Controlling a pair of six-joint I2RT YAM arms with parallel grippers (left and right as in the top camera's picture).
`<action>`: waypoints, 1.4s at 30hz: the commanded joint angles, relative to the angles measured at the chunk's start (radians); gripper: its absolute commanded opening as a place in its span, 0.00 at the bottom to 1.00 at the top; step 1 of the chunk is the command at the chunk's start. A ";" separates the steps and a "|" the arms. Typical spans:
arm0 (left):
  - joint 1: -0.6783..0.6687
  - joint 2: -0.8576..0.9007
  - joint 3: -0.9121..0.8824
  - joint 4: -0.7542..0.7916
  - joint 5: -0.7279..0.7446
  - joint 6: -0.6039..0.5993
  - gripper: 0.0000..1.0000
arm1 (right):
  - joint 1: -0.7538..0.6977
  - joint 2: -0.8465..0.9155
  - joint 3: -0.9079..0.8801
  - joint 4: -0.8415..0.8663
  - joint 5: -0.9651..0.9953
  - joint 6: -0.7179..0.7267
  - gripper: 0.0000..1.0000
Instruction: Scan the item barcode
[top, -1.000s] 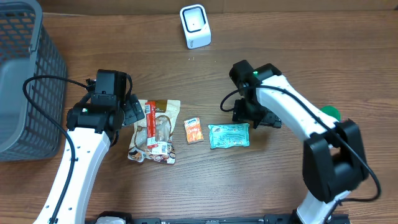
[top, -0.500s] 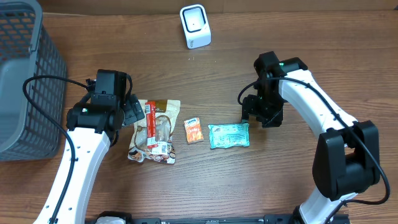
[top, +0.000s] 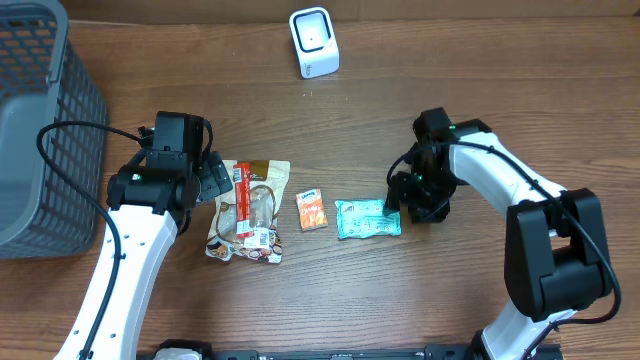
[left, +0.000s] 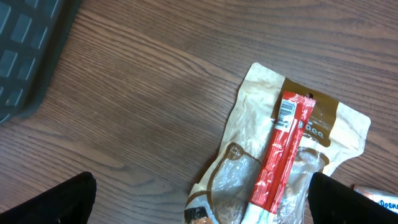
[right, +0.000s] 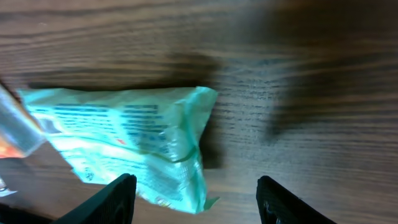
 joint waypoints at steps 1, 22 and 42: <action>0.000 -0.004 0.016 0.001 -0.013 0.004 1.00 | -0.003 -0.019 -0.037 0.027 -0.035 -0.007 0.64; 0.000 -0.004 0.016 0.000 -0.013 0.004 0.99 | -0.003 -0.019 -0.182 0.250 -0.093 -0.007 0.35; 0.000 -0.004 0.016 0.001 -0.013 0.004 1.00 | -0.002 -0.307 -0.132 0.237 -0.107 -0.113 0.04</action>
